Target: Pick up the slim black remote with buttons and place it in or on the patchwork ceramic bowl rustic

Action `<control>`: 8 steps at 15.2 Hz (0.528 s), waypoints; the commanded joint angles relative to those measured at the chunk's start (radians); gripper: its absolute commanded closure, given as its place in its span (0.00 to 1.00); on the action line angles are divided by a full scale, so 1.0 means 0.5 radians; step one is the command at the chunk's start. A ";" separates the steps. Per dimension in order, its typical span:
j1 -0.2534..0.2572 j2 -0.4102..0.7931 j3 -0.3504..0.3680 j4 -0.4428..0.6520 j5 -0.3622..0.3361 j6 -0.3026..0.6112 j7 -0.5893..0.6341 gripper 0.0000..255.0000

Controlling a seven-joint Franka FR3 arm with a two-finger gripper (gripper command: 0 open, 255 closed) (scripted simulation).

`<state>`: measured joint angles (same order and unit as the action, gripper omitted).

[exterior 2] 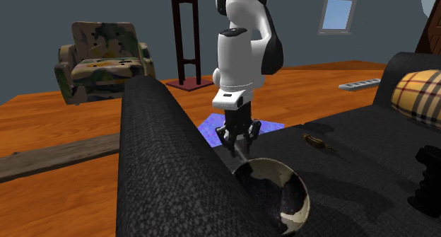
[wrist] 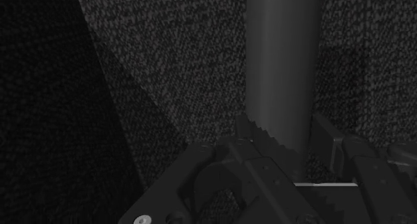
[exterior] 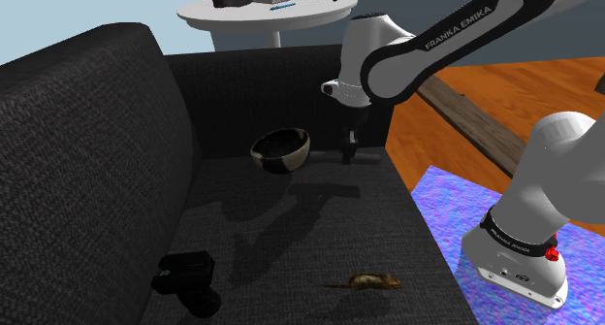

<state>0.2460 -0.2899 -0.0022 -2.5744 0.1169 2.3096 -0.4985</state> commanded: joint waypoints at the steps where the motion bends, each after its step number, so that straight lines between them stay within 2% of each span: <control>1: 0.000 -0.028 0.003 0.035 -0.005 -0.061 0.013 1.00; 8: -0.007 -0.132 0.004 0.144 -0.023 -0.273 0.036 1.00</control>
<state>0.2434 -0.3468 0.0000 -2.5106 0.1068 2.1897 -0.4820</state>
